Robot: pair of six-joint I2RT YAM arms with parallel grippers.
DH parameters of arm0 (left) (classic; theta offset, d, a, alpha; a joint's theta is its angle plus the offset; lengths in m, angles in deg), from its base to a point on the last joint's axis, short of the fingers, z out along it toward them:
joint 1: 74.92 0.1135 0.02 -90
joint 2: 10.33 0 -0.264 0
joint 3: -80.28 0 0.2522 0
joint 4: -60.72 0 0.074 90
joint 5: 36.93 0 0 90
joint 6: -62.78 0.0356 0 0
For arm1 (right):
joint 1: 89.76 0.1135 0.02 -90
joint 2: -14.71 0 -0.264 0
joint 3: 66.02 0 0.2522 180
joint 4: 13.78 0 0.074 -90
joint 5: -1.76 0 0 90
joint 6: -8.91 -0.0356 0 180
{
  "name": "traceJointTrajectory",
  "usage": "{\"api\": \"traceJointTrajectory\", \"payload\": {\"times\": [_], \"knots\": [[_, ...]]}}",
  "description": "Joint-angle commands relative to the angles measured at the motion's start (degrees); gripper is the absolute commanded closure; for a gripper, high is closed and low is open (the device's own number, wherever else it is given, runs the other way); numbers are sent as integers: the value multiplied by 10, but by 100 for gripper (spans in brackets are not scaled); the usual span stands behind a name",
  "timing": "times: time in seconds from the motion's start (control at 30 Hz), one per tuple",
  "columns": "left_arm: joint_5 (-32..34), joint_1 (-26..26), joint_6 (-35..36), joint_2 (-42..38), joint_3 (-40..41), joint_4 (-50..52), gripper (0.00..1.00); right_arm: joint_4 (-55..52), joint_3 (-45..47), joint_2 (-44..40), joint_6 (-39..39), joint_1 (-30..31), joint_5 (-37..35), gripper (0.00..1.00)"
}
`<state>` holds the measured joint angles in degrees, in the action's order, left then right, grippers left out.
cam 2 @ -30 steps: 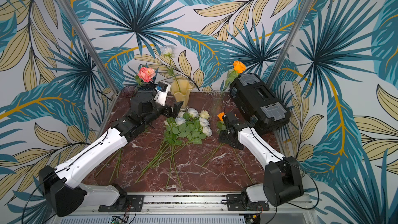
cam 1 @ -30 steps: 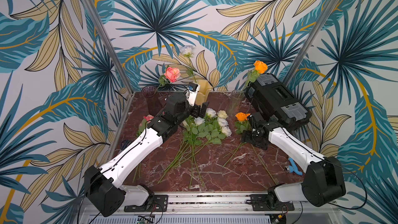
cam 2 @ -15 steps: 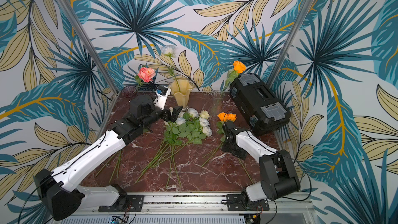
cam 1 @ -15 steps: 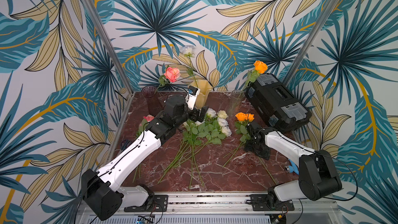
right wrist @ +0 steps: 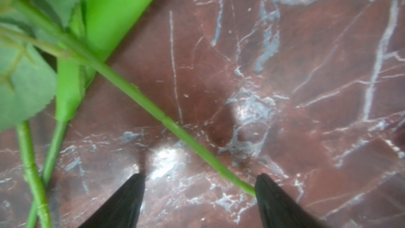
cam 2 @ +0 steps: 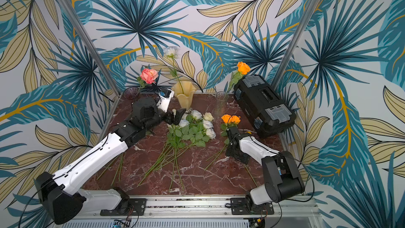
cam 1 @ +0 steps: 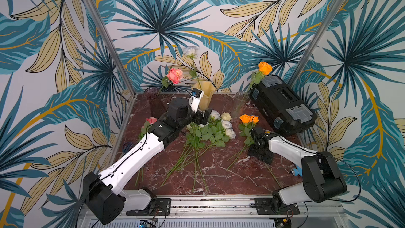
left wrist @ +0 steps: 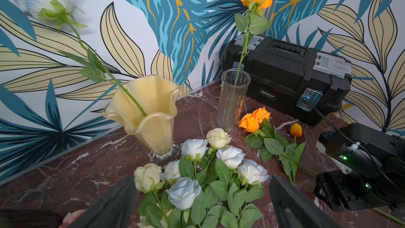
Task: Arrange the flowers in different vases according to their variety
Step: Pick up the flower at the center of the board.
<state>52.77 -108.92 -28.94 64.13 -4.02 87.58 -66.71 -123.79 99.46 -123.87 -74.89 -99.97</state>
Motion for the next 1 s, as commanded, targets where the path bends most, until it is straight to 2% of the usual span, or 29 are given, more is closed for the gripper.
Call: {"api": "traceJointTrajectory", "payload": {"times": [0.0, 0.2, 0.33, 0.63, 0.83, 0.97], "knots": [[-5, -1, 10, -8, 7, 5, 0, 30, 19, -4, 12, -2, 29, 17], [-4, -1, 9, -8, 10, 1, 0, 46, 20, -18, 25, -2, 81, 22], [-3, -1, 9, -10, 12, -1, 0, 28, 13, -26, 34, -2, 95, 32], [0, -1, 5, -19, 20, -4, 0, -59, -11, 3, 73, -2, 54, 51], [3, -1, 5, -25, 25, -4, 0, -90, -37, 38, 95, 12, 15, 54], [4, -1, 7, -28, 27, 2, 0, -94, -50, 63, 104, 18, 5, 69]]}}
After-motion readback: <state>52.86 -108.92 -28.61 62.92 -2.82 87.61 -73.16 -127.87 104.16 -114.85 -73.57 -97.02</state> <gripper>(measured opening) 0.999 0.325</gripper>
